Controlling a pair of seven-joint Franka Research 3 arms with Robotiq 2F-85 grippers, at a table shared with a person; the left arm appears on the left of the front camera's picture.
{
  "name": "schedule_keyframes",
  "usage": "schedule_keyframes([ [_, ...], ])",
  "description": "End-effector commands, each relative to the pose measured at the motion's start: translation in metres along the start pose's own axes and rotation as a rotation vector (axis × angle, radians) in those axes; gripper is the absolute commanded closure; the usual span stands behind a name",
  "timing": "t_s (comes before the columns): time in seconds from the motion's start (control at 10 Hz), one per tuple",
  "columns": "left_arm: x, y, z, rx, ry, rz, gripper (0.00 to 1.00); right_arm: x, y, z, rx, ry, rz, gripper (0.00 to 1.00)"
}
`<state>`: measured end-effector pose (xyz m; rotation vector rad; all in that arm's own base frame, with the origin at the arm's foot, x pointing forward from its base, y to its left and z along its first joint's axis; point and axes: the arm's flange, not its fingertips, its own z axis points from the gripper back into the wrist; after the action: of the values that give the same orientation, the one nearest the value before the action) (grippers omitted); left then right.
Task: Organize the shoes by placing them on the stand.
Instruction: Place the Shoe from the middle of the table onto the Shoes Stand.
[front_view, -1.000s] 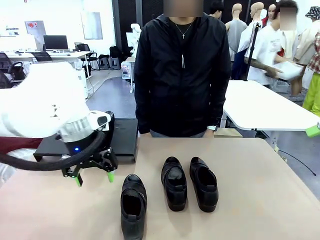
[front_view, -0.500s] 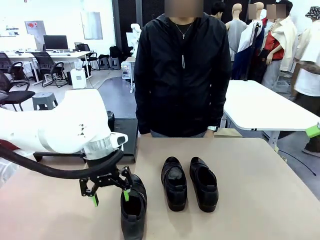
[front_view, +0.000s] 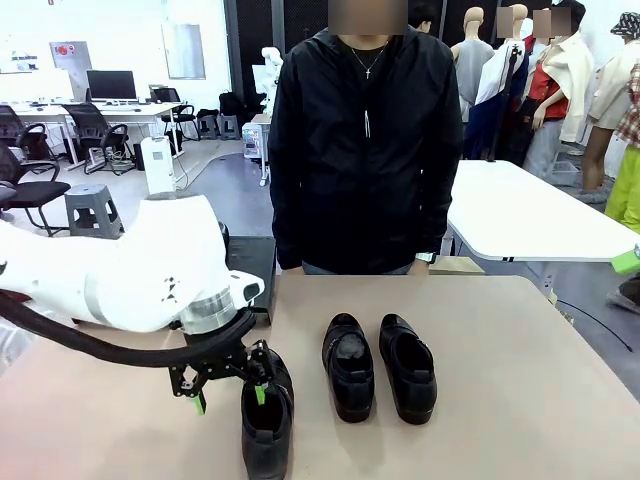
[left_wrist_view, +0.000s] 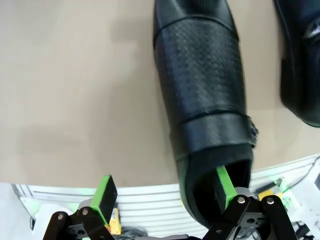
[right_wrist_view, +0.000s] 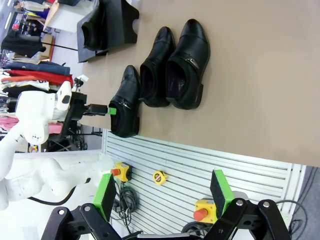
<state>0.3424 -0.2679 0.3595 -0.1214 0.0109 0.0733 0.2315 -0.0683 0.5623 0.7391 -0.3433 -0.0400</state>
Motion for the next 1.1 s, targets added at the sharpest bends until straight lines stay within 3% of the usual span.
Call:
schedule_keyframes([
  [0.0,0.0046,-0.0013,-0.0169,0.024,-0.027,0.023,0.00,0.0016,0.0008,0.0023,0.024,-0.003,0.011,0.00],
  [0.1,0.0054,-0.0012,-0.0172,0.014,-0.043,0.018,0.00,0.0016,0.0008,0.0023,0.024,-0.003,0.011,0.00],
  [0.2,0.0076,-0.0006,-0.0162,0.018,-0.047,0.022,0.59,0.0016,0.0008,0.0023,0.024,-0.003,0.011,0.00],
  [0.3,0.0090,-0.0003,-0.0159,0.014,-0.046,0.032,1.00,0.0016,0.0008,0.0023,0.024,-0.003,0.011,0.00],
  [1.0,0.0102,-0.0055,-0.0133,0.018,-0.064,0.002,1.00,0.0016,0.0008,0.0023,0.024,-0.003,0.011,0.00],
])
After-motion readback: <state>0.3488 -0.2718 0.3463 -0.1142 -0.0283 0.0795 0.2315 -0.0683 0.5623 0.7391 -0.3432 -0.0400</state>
